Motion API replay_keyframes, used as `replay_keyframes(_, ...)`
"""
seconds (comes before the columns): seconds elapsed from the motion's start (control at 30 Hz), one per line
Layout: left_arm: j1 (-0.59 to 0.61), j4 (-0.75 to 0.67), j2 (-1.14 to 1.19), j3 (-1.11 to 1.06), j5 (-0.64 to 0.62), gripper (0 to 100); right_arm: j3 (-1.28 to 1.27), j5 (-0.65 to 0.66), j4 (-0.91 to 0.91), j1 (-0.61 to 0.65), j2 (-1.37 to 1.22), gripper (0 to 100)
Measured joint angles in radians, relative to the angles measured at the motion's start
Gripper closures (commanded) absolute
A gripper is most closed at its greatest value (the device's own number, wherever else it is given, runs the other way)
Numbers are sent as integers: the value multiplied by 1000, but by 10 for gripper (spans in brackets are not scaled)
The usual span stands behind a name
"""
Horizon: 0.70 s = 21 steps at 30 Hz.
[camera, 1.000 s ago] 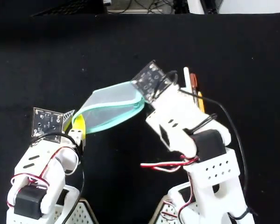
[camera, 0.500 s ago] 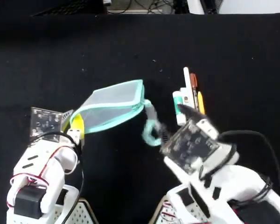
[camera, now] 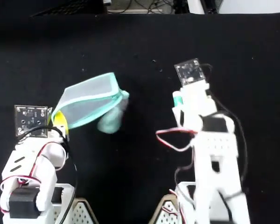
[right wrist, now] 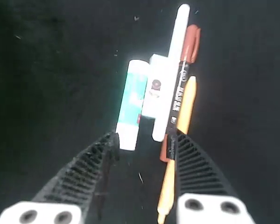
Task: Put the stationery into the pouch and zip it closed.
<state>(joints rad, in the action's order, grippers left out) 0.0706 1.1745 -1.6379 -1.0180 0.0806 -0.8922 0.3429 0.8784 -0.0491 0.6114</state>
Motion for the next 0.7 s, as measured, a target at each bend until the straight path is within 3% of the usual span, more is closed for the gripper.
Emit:
replay_keyframes(0.4,-44,-55,-6,-101,5,971,245,-8,-127,9,-608,829)
replay_keyframes(0.7,-44,-61,-8,-106,5,971,379,-8,-129,21,-718,829)
